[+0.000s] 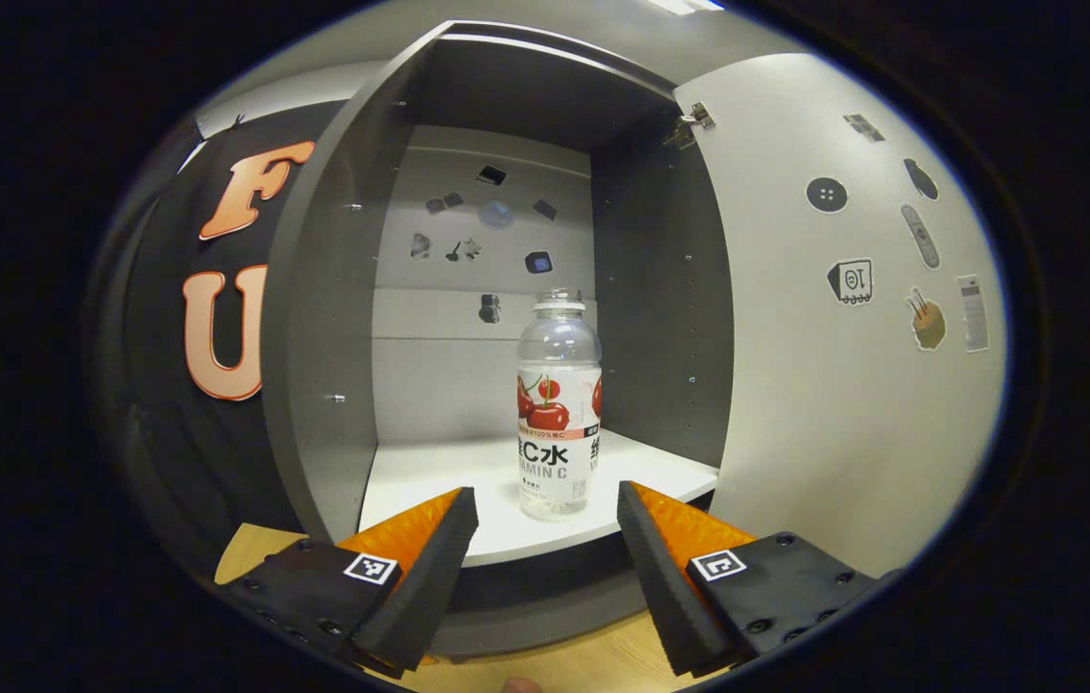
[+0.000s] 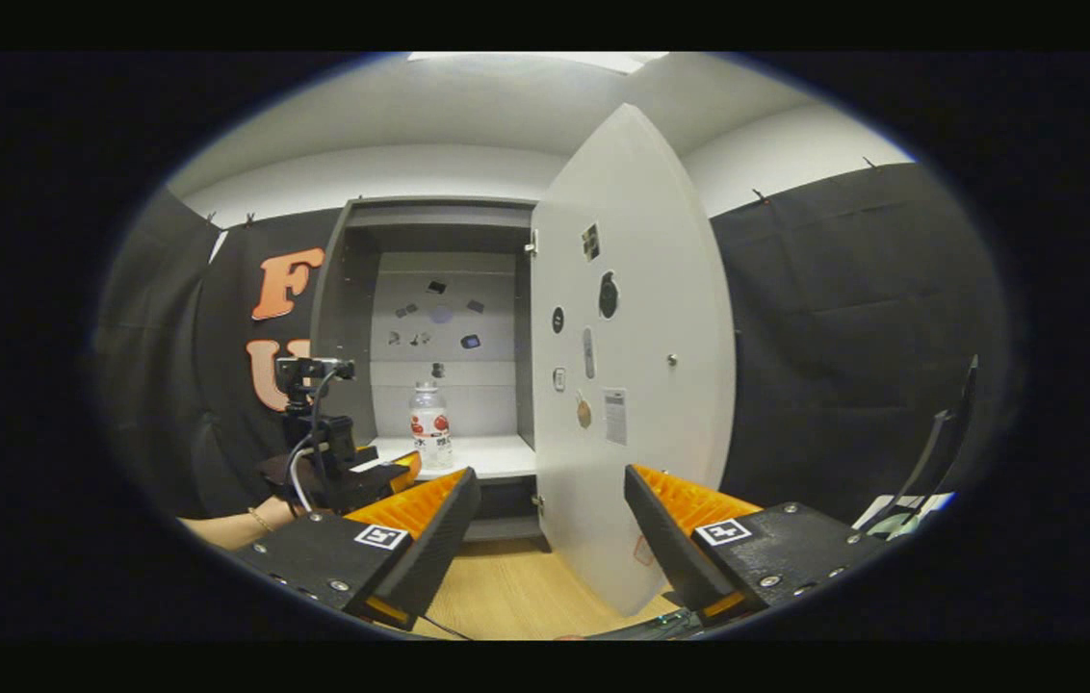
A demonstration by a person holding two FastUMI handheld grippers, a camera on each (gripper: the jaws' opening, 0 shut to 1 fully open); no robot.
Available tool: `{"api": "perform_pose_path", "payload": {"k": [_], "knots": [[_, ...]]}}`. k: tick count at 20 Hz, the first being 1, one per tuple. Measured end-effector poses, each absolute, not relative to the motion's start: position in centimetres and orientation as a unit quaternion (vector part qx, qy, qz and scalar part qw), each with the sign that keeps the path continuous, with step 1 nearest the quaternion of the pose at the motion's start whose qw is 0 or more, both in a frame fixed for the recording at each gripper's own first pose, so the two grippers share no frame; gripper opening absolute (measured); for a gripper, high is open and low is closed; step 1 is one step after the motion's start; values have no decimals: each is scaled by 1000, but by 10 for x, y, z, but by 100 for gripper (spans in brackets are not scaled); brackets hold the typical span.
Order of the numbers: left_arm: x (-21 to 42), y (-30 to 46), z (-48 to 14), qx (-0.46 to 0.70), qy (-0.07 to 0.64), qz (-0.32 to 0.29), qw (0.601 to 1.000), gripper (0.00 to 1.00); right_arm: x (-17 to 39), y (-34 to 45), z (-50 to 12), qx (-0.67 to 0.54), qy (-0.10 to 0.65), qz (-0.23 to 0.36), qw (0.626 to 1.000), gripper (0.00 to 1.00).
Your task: Open the cabinet door with the right hand, grasp the bottle in the cabinet with the left hand and place it on the coaster, then close the cabinet door with the right hand.
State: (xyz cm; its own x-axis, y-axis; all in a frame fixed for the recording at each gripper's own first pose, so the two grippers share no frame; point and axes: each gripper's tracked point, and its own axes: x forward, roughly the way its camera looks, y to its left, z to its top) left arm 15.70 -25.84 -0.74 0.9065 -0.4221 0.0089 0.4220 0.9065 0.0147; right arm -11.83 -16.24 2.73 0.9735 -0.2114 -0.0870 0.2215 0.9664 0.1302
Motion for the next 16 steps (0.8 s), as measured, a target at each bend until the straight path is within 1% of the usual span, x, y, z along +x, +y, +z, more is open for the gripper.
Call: {"api": "perform_pose_path", "payload": {"k": [3, 7, 11, 16], "knots": [[176, -273, -5, 15, -16, -237, 971, 95, -104, -148, 28, 68, 36, -107, 991, 93], [193, -290, -11, 15, -7, -258, 966, 95, -93, -132, 25, 51, 40, -106, 992, 93], [212, -297, -16, 18, -2, -258, 966, 95, -84, -121, 12, 43, 56, -105, 992, 93], [234, -301, -6, 20, -10, -254, 967, 95, -74, -117, -1, 66, 75, -109, 989, 93]]}}
